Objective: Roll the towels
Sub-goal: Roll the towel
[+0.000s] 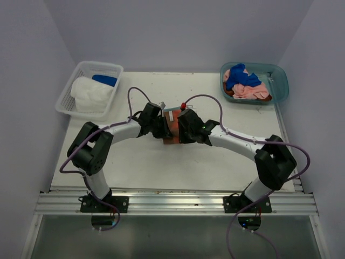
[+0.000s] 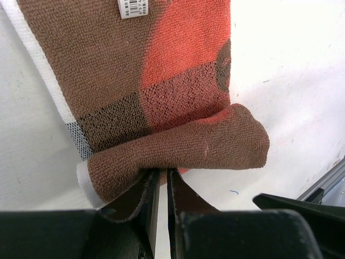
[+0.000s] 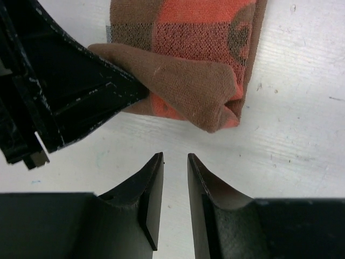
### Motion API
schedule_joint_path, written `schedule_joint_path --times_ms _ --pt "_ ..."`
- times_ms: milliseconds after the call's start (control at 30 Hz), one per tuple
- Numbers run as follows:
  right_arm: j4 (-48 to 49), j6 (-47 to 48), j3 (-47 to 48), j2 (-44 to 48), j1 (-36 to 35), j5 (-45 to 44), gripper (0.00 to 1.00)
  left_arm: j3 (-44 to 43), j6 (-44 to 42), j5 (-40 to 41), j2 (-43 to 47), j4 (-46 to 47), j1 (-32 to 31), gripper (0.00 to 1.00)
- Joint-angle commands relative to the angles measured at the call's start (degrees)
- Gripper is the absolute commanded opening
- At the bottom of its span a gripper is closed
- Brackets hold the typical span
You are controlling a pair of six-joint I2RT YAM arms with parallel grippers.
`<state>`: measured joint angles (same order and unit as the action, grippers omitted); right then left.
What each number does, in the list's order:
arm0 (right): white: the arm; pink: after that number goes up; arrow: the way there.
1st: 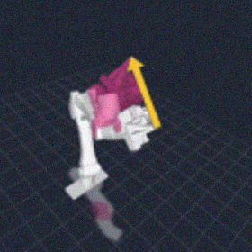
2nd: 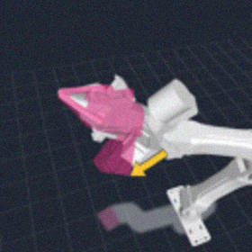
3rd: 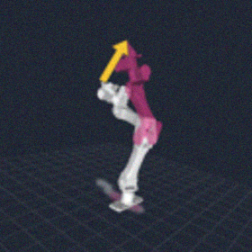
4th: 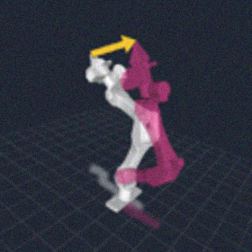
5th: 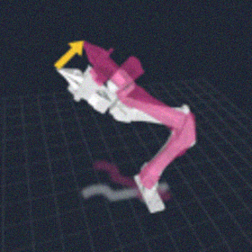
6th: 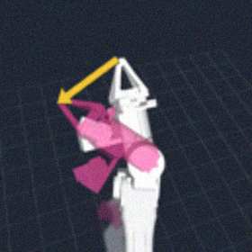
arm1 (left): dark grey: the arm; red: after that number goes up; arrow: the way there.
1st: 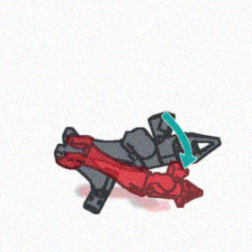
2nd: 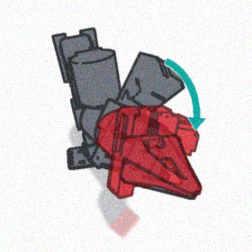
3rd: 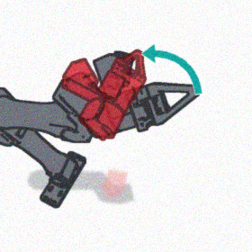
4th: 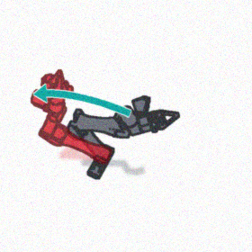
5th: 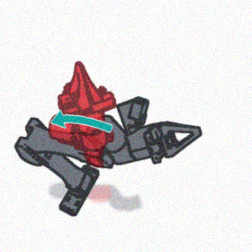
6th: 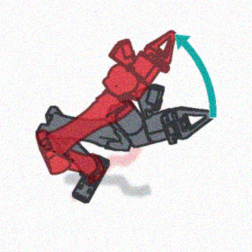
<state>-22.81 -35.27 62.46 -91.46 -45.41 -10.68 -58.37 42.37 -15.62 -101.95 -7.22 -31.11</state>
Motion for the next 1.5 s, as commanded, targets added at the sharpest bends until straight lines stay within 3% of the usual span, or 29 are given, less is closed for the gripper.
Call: schedule_joint_path --times_ms 0,300,833,1067,1233,1467 --pt "0.66 1.6 4.07 -2.49 0.14 -0.48 0.28 -2.36 -1.32 -0.64 -0.09 3.0 0.53 0.13" --pt "0.66 3.27 12.07 -13.03 3.92 -1.28 0.22 -2.54 -2.2 -0.91 1.84 1.25 1.41 0.13" --pt "2.85 3.01 13.4 -21.57 8.32 1.45 0.2 -4.82 -2.99 -1.87 -3.77 2.65 3.95 0.13" --pt "7.07 1.08 4.26 -19.64 8.58 2.41 0.19 -3.69 -3.78 -2.22 -5.54 2.13 4.48 0.11" --pt "9.62 -1.55 -6.08 -14.12 7.79 6.98 0.16 2.54 -3.79 -3.72 -0.9 2.39 4.48 0.1" --pt "8.58 -9.55 -16.05 -1.99 -3.87 5.76 0.17 18.0 -0.54 -7.23 11.94 3.62 3.52 0.11"
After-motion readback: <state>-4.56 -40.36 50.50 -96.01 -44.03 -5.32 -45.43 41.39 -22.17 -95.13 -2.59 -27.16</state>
